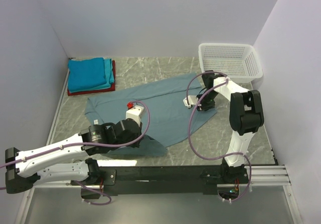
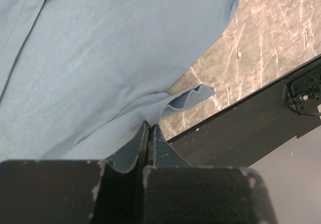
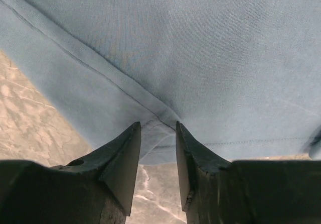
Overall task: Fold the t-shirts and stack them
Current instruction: Fold the tshirt
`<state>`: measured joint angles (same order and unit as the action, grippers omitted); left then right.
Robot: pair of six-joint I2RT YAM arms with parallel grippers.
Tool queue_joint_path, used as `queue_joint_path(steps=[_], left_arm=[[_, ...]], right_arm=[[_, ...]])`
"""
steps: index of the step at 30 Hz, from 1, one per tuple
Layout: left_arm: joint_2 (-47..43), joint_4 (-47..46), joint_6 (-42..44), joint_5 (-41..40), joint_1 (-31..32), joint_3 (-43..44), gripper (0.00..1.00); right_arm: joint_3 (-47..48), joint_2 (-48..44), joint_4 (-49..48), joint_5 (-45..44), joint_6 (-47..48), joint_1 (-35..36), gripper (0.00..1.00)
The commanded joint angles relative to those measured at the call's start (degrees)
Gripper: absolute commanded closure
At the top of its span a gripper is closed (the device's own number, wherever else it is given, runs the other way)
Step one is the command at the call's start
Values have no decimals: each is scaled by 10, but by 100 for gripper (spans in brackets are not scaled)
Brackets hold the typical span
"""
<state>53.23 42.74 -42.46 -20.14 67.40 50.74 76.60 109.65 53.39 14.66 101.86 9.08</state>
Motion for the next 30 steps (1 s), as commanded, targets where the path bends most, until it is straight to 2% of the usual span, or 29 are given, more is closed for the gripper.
queue_joint_path(steps=[1, 11, 21, 24, 30], left_arm=[[-8, -6, 4, 8, -3, 18, 99], [3, -11, 9, 12, -2, 23, 100], [-1, -8, 5, 12, -4, 22, 99], [0, -7, 5, 12, -3, 23, 99], [-5, -7, 2, 10, -3, 16, 100]], right_arm=[[11, -9, 8, 13, -2, 1, 59], [33, 12, 16, 5, -5, 5, 50], [53, 50, 22, -10, -15, 8, 49], [62, 60, 29, -13, -18, 9, 53], [47, 44, 27, -6, -18, 9, 76]])
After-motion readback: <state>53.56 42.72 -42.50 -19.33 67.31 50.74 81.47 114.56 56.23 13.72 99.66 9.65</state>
